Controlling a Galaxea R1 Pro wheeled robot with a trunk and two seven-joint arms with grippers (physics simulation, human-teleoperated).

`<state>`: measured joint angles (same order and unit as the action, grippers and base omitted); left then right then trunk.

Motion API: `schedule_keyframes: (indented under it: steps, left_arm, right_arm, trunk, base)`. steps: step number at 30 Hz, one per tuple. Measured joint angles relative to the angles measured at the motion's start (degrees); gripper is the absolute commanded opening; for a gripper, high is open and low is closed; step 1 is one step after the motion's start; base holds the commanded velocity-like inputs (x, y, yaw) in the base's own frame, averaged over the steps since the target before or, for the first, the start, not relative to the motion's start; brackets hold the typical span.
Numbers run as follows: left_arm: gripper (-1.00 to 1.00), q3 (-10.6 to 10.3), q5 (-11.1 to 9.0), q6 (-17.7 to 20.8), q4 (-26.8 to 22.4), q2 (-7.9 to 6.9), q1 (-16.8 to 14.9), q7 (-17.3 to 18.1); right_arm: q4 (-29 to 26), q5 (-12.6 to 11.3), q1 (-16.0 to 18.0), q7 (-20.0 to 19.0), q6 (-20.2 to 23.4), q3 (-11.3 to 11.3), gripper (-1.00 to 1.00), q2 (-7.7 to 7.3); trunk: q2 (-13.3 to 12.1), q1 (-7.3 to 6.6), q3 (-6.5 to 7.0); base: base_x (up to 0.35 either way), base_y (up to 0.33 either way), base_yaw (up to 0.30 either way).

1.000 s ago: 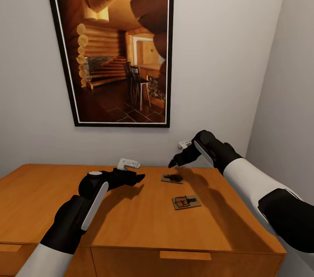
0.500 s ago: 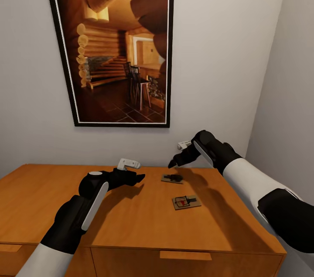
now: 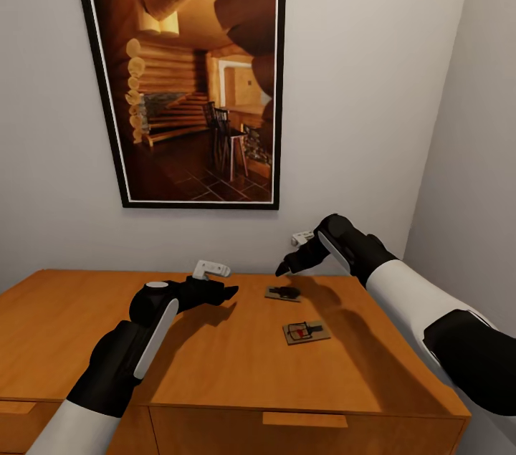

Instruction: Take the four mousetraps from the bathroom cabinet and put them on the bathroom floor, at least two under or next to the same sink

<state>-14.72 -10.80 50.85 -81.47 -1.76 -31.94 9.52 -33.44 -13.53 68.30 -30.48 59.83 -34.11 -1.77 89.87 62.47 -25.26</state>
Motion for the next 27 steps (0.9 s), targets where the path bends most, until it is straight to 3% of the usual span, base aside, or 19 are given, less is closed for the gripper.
schedule_keyframes:
  steps: [27]
  left_arm:
    - [1.0, 0.0, 0.0, 0.0, 0.0, 0.04, 0.0, 0.0]
  right_arm:
    - [0.0, 0.3, 0.0, 0.1, 0.0, 0.3, 1.0, 0.0]
  trunk:
    - [0.0, 0.0, 0.0]
  base:
    - [0.0, 0.0, 0.0]
